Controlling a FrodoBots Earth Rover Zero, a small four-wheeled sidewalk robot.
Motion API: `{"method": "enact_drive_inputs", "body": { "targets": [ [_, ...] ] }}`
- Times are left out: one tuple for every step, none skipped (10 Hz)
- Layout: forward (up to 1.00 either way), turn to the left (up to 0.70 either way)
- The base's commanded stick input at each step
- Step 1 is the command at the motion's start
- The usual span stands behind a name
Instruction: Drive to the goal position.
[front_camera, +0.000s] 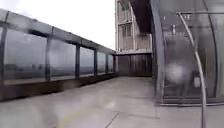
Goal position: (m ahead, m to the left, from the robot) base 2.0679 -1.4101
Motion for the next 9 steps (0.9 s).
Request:
{"method": "enact_drive_inputs", "body": {
  "targets": [
    [0.7, 0.0],
    [0.7, 0.0],
    [0.7, 0.0],
    [0.7, 0.0],
    [0.7, -0.01],
    [0.7, -0.18],
    [0.7, -0.27],
    [0.7, -0.27],
    [0.7, -0.27]
  ]
}}
